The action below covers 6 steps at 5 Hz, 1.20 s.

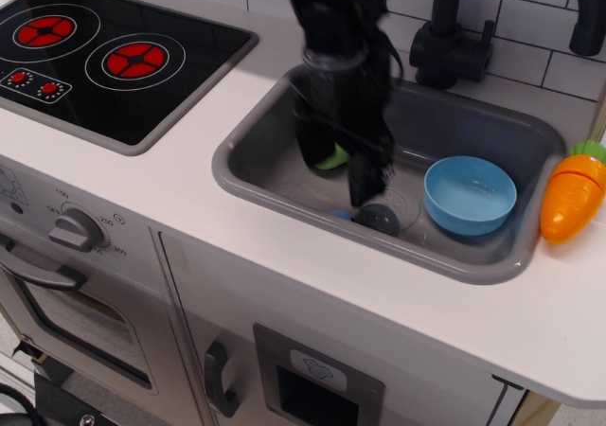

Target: Put spoon in bowl sink

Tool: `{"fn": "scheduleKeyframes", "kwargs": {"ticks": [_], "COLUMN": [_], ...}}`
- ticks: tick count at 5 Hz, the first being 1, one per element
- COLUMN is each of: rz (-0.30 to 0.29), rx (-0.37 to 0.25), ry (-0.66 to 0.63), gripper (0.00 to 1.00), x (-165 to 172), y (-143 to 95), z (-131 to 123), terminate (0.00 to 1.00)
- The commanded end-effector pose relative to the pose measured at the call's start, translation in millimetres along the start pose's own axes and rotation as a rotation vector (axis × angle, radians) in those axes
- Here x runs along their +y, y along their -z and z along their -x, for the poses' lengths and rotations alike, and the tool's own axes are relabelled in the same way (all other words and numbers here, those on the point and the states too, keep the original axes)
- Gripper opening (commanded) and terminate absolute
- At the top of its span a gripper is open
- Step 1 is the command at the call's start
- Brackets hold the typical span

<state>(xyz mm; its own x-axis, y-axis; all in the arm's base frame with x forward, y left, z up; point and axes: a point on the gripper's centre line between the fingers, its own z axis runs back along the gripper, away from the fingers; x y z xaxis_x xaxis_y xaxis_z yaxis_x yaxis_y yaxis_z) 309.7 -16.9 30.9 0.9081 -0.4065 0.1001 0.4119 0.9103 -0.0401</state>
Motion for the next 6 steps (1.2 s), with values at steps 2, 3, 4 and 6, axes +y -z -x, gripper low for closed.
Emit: {"fn": "scheduleKeyframes", "kwargs": {"ticks": [2, 3, 4, 6], "rz": [-0.071, -0.074, -0.039, -0.010], "rx": [-0.061, -0.035, -0.027, -0.028], "ry": [0.051, 0.050, 0.069, 0.042], "gripper": [1.00, 1.00, 1.00, 0.00], "x": [0.0, 3.6, -3.7, -2.4], "y": [44.2, 57.1, 64.1, 58.8], "z": [-15.4, -14.7, -13.8, -20.2], "terminate": [0.00, 0.00, 0.00, 0.00]}}
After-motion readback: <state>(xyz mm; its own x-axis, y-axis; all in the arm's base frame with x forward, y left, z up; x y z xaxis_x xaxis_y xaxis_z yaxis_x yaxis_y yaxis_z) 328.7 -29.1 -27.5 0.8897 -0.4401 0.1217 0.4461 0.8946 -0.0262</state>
